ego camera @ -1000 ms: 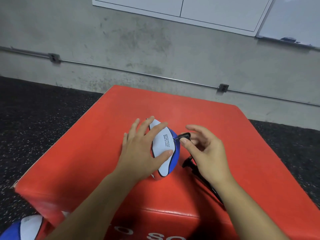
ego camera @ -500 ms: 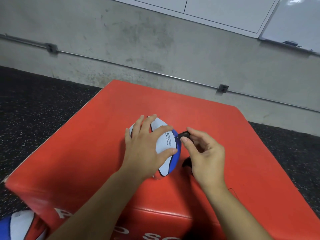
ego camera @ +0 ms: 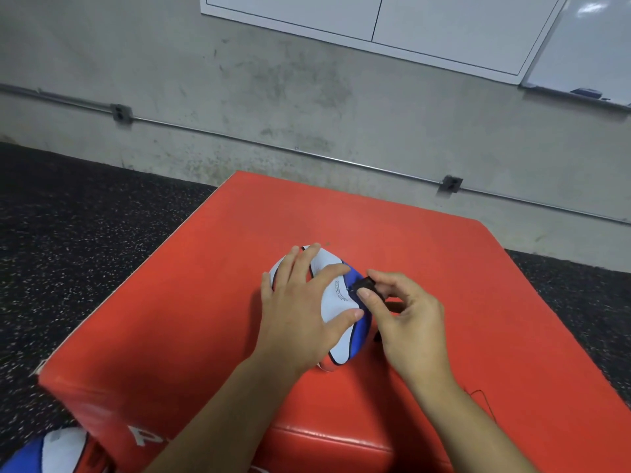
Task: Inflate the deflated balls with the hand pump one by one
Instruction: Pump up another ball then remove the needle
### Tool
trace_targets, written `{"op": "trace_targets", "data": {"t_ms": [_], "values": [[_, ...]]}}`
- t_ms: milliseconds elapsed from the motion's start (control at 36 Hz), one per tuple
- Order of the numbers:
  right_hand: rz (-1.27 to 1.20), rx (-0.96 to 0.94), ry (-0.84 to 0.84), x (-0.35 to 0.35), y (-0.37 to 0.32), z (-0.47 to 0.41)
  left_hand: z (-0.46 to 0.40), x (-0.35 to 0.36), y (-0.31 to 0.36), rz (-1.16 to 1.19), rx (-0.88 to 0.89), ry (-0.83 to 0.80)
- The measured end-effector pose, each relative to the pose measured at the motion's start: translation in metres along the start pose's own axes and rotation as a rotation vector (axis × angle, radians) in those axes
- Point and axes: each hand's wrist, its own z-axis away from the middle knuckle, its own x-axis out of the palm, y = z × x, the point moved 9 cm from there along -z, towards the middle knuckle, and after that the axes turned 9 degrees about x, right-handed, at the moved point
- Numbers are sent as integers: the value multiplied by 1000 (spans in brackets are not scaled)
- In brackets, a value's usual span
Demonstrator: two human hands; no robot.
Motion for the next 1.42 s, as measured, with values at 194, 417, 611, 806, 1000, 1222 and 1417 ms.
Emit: {"op": "trace_targets", "data": {"t_ms": [194, 417, 611, 806, 1000, 1222, 1417], "values": [[107, -33, -51, 8, -2, -3, 1, 2, -2, -2, -11, 0], [215, -26, -92, 16, 0, -8, 3, 3, -5, 1, -28, -17], [159, -6, -99, 14, 4, -9, 3, -1, -2, 2, -41, -76], [83, 2, -128, 0, -5, -7, 0, 0, 2, -60, -20, -169], [339, 45, -32, -39, 20, -22, -1, -2, 6, -72, 1, -149], [860, 364, -499, -34, 105, -9, -4, -6, 11, -4, -12, -91], [801, 396, -513, -37, 123, -5, -10, -5, 17, 7, 6, 10]]}}
